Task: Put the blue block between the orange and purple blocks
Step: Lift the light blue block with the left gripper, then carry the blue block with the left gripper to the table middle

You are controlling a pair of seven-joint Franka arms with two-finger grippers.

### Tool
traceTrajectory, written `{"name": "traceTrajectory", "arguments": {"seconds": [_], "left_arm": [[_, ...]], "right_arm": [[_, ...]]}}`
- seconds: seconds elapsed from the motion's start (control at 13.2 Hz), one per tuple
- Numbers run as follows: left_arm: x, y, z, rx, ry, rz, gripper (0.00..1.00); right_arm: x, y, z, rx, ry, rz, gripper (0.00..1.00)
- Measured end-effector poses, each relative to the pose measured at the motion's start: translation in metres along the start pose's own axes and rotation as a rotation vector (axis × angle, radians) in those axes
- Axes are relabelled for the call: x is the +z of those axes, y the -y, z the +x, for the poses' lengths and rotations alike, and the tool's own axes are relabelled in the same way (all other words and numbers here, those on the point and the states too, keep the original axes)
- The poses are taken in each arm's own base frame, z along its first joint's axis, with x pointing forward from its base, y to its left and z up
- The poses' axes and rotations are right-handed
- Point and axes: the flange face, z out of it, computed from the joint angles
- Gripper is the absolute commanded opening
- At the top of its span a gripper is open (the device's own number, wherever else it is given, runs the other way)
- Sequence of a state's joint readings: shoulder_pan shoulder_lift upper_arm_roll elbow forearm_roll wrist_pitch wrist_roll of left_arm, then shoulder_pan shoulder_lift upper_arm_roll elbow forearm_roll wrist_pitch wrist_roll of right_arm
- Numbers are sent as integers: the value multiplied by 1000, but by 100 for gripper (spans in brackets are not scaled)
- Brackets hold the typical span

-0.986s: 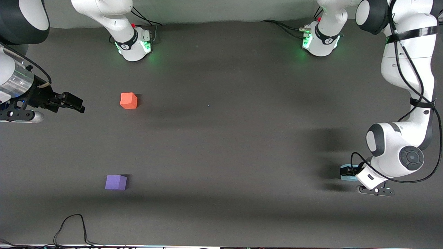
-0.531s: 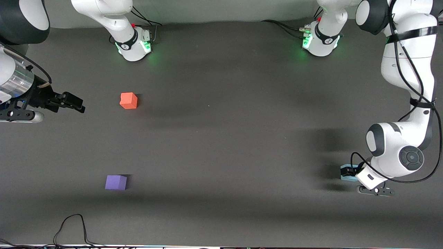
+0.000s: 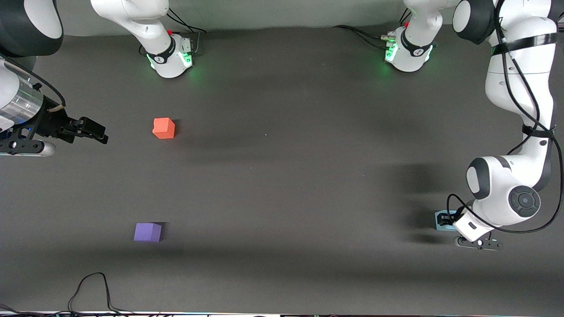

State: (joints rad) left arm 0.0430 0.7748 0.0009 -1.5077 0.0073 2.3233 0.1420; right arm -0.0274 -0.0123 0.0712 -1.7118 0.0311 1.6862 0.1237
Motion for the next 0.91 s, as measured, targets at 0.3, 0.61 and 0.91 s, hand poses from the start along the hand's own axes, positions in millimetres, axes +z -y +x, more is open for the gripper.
{"name": "traceTrajectory", "arguments": {"seconds": [0.3, 0.61, 0.91], "left_arm": [[-46, 6, 6, -7, 31, -2, 38], [-139, 6, -1, -9, 86, -10, 42], [-234, -4, -17, -10, 134, -24, 41]], "right_arm": [[0, 0, 0, 0, 0, 0, 100], [0, 0, 0, 0, 0, 0, 100], [0, 0, 0, 0, 0, 0, 100]]}}
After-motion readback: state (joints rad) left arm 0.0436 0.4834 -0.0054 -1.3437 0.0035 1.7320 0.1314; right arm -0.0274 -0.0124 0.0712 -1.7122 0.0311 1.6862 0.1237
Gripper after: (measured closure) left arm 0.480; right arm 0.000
